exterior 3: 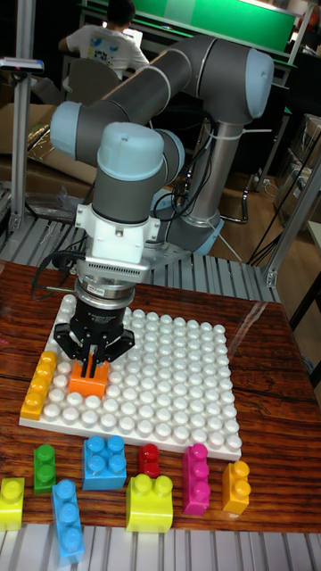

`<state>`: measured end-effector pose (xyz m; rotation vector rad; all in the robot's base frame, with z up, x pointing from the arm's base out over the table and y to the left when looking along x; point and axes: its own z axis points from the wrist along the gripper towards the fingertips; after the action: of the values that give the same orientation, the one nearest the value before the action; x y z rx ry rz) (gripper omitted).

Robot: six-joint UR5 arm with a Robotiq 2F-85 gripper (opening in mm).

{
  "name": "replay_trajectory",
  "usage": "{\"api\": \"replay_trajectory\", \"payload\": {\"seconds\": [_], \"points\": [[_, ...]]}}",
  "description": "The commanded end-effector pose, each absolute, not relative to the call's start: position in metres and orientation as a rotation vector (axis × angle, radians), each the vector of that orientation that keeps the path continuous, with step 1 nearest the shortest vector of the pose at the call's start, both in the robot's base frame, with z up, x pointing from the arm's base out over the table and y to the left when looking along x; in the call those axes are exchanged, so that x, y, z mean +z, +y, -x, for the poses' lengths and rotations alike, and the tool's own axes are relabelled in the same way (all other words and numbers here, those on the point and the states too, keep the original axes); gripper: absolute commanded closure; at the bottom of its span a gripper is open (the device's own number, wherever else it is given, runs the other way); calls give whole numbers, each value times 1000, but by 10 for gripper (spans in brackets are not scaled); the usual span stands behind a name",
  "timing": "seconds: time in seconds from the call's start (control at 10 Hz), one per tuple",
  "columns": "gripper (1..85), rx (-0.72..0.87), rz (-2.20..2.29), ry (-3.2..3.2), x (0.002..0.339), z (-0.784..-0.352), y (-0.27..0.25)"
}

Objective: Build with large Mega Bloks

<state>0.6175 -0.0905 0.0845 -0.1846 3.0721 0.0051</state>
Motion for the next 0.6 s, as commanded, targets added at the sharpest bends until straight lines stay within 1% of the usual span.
{"api": "replay_trajectory", "payload": {"seconds": [0.0, 0.1, 0.3, 0.5], "points": [[667, 45, 240, 3061, 88, -642, -100], [627, 51, 259, 3057, 88, -650, -104], [597, 41, 298, 3045, 86, -671, -111], [590, 33, 319, 3043, 88, -689, -116]]}}
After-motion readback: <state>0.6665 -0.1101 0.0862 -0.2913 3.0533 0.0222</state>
